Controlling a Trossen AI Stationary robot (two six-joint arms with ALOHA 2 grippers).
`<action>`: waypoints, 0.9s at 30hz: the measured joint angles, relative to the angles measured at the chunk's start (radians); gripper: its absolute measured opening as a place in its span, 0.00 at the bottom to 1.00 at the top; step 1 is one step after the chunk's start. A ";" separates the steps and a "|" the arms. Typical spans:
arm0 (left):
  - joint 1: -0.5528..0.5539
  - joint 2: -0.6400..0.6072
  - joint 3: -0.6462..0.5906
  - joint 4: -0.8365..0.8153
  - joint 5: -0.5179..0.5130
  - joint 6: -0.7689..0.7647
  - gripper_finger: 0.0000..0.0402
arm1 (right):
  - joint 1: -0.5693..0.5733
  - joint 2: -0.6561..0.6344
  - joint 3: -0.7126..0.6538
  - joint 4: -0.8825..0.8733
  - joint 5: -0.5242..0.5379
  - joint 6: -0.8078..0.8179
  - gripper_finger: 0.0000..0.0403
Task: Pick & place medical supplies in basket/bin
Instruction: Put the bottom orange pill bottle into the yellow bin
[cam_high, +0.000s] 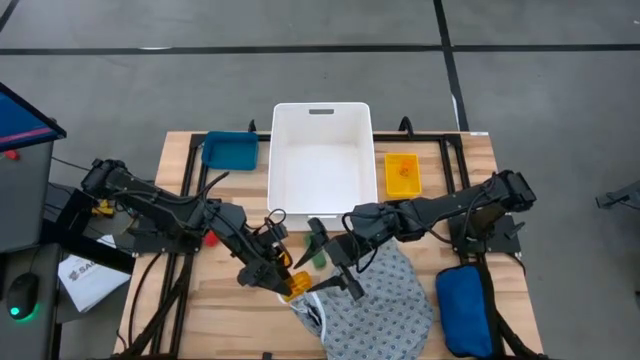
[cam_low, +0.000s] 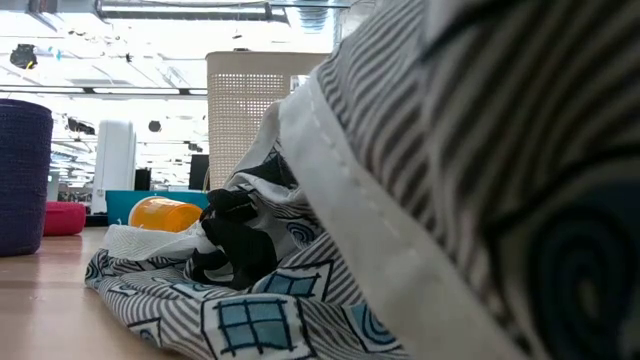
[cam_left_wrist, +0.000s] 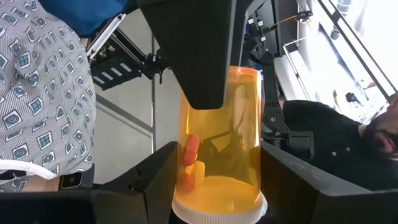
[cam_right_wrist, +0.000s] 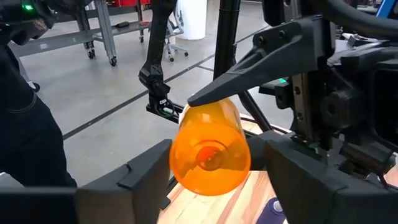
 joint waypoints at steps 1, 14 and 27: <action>0.000 0.000 0.000 0.000 0.000 0.000 0.49 | 0.000 0.000 0.000 0.000 -0.003 0.004 0.59; 0.000 0.000 0.000 -0.002 0.000 0.024 0.49 | 0.001 0.000 0.000 0.000 -0.004 0.018 0.46; 0.000 0.000 0.000 -0.004 0.001 0.042 0.49 | 0.005 0.000 -0.001 0.007 -0.004 0.033 0.41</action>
